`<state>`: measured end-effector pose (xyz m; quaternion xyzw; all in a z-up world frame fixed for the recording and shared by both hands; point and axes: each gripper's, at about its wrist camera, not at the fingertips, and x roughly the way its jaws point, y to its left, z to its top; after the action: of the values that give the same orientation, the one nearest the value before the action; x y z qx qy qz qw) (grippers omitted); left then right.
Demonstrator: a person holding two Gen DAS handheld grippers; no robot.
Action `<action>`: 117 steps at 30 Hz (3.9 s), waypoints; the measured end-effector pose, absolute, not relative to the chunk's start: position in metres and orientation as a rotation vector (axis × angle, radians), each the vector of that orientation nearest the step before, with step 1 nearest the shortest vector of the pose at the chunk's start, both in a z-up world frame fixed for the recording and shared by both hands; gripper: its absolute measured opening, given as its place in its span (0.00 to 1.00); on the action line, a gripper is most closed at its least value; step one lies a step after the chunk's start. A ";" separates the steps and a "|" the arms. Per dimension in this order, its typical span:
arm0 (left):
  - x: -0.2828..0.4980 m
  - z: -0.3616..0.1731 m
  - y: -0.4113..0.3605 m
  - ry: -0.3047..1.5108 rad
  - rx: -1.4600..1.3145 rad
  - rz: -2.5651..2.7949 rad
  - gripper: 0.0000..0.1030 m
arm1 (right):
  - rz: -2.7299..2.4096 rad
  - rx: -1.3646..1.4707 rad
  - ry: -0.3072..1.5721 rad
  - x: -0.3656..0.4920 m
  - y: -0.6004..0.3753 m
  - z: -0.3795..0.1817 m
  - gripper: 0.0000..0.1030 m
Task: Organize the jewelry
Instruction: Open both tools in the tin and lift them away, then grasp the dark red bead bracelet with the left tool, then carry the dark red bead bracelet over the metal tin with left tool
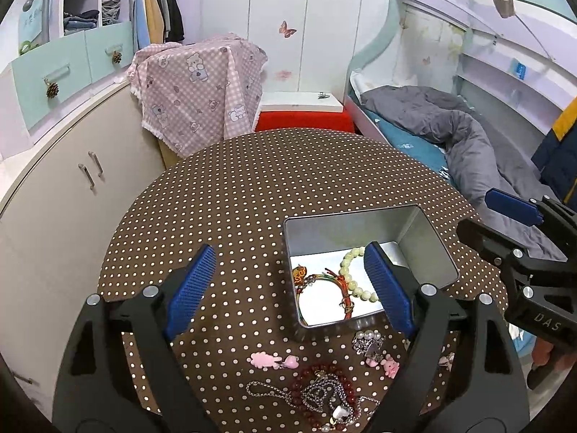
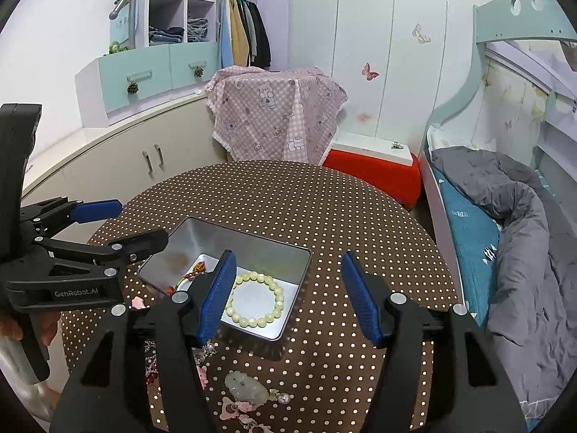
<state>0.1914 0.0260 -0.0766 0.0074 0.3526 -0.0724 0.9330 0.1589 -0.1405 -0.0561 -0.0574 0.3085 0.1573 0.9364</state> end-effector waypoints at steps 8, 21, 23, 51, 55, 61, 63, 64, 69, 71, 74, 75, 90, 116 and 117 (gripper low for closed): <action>0.177 -0.079 0.036 0.736 0.006 -0.134 0.81 | 0.319 -0.109 0.638 0.150 -0.141 -0.057 0.56; 0.146 -0.100 0.062 0.809 -0.050 -0.082 0.81 | 0.322 -0.117 0.671 0.124 -0.136 -0.067 0.56; 0.141 -0.104 0.064 0.825 -0.057 -0.080 0.81 | 0.323 -0.117 0.681 0.121 -0.135 -0.070 0.57; 0.111 -0.158 0.035 0.967 0.092 -0.080 0.32 | 0.310 -0.104 0.796 0.112 -0.133 -0.102 0.58; 0.111 -0.157 0.033 0.968 0.134 -0.084 0.31 | 0.318 -0.107 0.792 0.110 -0.133 -0.102 0.58; 0.112 -0.154 0.044 0.982 0.076 -0.085 0.29 | 0.298 -0.092 0.794 0.112 -0.139 -0.103 0.58; 0.114 -0.155 0.053 0.988 0.059 -0.088 0.30 | 0.296 -0.085 0.797 0.113 -0.142 -0.103 0.58; 0.113 -0.155 0.054 0.988 0.065 -0.089 0.34 | 0.295 -0.083 0.798 0.113 -0.142 -0.104 0.58; 0.112 -0.158 0.055 0.980 0.076 -0.062 0.37 | 0.299 -0.080 0.802 0.115 -0.142 -0.106 0.58; 0.113 -0.157 0.052 0.969 0.084 -0.084 0.11 | 0.305 -0.081 0.803 0.115 -0.141 -0.106 0.58; 0.116 -0.157 0.047 0.962 0.113 -0.060 0.07 | 0.308 -0.084 0.799 0.115 -0.139 -0.105 0.58; 0.118 -0.155 0.047 0.960 0.103 -0.068 0.07 | 0.309 -0.085 0.796 0.114 -0.139 -0.104 0.58; 0.107 -0.082 0.052 0.738 0.001 -0.182 0.07 | 0.387 -0.067 0.752 0.109 -0.129 -0.090 0.58; 0.100 -0.116 0.122 0.794 -0.154 -0.105 0.07 | 0.650 -0.148 0.947 0.145 -0.017 -0.134 0.11; 0.100 -0.116 0.122 0.793 -0.156 -0.103 0.07 | 0.646 -0.148 0.964 0.146 -0.016 -0.136 0.09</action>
<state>0.1000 0.1224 -0.1163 -0.0758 0.3858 -0.0500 0.9181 0.1464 -0.0163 -0.1365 -0.0699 0.4550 0.3051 0.8337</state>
